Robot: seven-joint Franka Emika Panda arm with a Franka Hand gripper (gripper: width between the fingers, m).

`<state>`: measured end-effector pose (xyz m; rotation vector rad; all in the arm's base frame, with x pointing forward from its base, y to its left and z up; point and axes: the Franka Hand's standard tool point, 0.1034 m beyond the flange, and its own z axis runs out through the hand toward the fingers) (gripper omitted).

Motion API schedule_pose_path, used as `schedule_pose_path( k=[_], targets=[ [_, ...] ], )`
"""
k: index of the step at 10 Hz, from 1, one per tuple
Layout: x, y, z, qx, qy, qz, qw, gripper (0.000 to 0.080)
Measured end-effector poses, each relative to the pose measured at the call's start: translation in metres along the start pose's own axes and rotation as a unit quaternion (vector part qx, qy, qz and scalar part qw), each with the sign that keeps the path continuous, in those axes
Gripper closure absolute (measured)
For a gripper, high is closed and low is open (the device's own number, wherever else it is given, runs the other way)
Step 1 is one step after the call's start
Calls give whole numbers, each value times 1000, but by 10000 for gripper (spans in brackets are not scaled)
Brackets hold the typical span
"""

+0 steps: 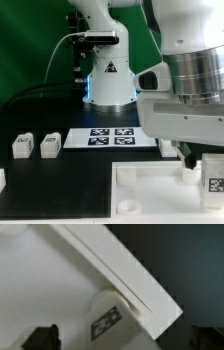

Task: Assemble one leg

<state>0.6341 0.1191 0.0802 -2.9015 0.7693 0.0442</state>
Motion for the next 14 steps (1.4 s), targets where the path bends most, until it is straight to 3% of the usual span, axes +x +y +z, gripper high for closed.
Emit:
schedule_pose_path(
  k=[1, 2, 4, 8, 12, 14],
  targets=[
    [7, -7, -2, -12, 15, -123, 992, 151],
    [7, -8, -2, -10, 16, -158, 987, 151],
    [7, -7, -2, -10, 16, -139, 990, 151],
    [8, -6, -2, -3, 15, 56, 998, 151],
    [1, -12, 2, 10, 9, 267, 963, 151],
    [-2, -6, 4, 0, 2, 275, 961, 381]
  ],
)
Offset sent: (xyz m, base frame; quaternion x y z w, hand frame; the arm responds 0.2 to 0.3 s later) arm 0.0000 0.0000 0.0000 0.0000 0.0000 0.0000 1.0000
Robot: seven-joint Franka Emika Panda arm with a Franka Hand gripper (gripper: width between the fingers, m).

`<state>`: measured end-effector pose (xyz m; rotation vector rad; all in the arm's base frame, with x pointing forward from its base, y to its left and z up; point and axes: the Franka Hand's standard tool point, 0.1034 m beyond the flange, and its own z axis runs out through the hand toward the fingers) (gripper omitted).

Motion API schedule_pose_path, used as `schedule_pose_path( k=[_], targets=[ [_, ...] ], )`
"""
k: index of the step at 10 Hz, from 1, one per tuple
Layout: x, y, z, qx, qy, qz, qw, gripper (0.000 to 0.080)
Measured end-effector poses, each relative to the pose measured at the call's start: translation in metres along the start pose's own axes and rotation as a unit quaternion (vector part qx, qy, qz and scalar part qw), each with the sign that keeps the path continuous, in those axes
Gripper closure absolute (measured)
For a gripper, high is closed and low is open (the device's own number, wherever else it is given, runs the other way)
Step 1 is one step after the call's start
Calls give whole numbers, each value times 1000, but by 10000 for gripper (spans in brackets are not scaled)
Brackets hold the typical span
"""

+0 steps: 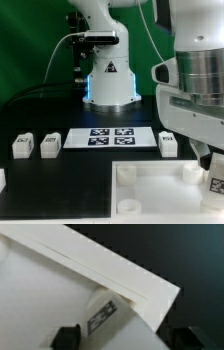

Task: Assemble one leg

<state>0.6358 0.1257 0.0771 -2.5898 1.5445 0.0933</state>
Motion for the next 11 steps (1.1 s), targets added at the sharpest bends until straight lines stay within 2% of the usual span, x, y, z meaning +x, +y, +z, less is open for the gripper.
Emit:
schedule_pose_path(
  k=[6, 7, 8, 9, 11],
  targets=[
    [2, 1, 0, 0, -1, 23, 1000, 381],
    [8, 3, -1, 4, -3, 53, 999, 382],
    [11, 4, -1, 16, -11, 130, 991, 382],
    [9, 4, 0, 30, -23, 251, 967, 382],
    [2, 1, 4, 46, -33, 395, 917, 384]
  ],
)
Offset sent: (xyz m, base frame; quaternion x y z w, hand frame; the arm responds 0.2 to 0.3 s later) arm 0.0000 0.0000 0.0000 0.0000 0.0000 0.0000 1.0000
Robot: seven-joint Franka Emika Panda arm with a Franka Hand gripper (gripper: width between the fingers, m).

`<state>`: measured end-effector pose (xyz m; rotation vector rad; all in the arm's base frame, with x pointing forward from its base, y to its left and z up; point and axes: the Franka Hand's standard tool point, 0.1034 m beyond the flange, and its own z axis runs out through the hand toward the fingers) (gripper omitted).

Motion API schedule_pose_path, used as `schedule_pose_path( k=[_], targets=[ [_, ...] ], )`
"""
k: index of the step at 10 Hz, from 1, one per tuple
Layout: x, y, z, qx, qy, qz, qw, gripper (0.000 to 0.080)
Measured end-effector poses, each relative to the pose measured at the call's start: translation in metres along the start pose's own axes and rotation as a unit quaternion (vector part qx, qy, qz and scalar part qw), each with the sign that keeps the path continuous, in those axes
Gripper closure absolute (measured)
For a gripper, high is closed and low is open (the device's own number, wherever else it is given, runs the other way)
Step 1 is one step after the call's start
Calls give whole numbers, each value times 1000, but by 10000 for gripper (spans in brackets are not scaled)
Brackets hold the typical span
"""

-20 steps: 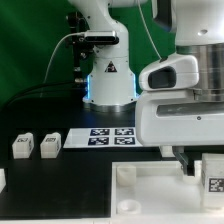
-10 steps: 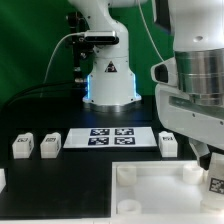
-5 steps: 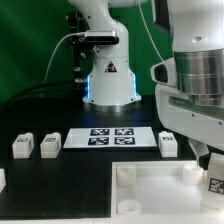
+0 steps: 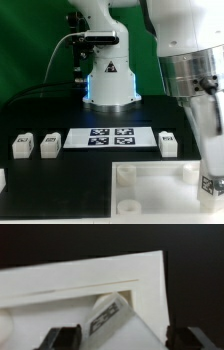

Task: Assemble one leg

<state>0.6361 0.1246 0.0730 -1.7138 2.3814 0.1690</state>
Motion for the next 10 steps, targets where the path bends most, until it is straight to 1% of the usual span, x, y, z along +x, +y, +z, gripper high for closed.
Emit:
schedule_pose_path(
  k=[1, 4, 5, 6, 7, 8, 9, 10],
  targets=[
    [-1, 2, 1, -1, 0, 38, 999, 388],
    [-1, 2, 2, -2, 0, 35, 999, 388],
    [-1, 2, 2, -2, 0, 23, 1000, 307],
    [-2, 4, 2, -8, 1, -11, 1000, 200],
    [-3, 7, 1, -20, 1, -47, 999, 165],
    [-3, 6, -2, -28, 3, -114, 993, 165],
    [-3, 5, -6, -43, 11, -203, 978, 152],
    [-5, 3, -8, -45, 15, -278, 959, 152]
  ],
)
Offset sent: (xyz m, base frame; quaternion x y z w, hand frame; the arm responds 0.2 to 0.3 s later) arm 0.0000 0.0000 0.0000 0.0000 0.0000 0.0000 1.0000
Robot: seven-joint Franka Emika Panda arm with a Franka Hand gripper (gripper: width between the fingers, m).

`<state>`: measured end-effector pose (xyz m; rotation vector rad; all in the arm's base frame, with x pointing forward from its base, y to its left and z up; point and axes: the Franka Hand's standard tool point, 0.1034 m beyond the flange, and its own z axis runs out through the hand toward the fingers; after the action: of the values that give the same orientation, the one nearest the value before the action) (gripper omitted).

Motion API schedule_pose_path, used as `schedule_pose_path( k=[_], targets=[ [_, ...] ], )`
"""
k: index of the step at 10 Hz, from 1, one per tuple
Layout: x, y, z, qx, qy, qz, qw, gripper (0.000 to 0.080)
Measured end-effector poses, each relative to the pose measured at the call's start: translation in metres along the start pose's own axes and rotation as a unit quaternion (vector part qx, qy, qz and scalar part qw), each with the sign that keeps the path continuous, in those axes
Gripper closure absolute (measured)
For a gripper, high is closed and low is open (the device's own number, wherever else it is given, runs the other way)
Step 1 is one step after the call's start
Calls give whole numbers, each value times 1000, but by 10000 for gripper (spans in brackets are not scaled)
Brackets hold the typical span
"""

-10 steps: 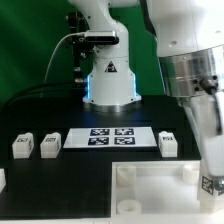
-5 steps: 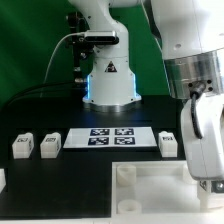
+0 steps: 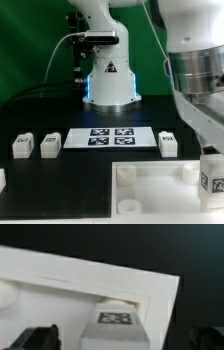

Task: Assemble one leg

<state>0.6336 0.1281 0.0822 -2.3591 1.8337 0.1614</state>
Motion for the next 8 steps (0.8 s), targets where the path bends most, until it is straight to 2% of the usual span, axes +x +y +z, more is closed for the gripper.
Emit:
schedule_pose_path(
  k=[2, 4, 6, 8],
  targets=[
    [2, 1, 2, 0, 1, -69, 998, 151],
    [2, 1, 1, -1, 2, -191, 982, 151],
    [8, -3, -2, -18, 38, -377, 925, 151],
    [8, -7, -2, -22, 58, -505, 861, 151]
  ],
)
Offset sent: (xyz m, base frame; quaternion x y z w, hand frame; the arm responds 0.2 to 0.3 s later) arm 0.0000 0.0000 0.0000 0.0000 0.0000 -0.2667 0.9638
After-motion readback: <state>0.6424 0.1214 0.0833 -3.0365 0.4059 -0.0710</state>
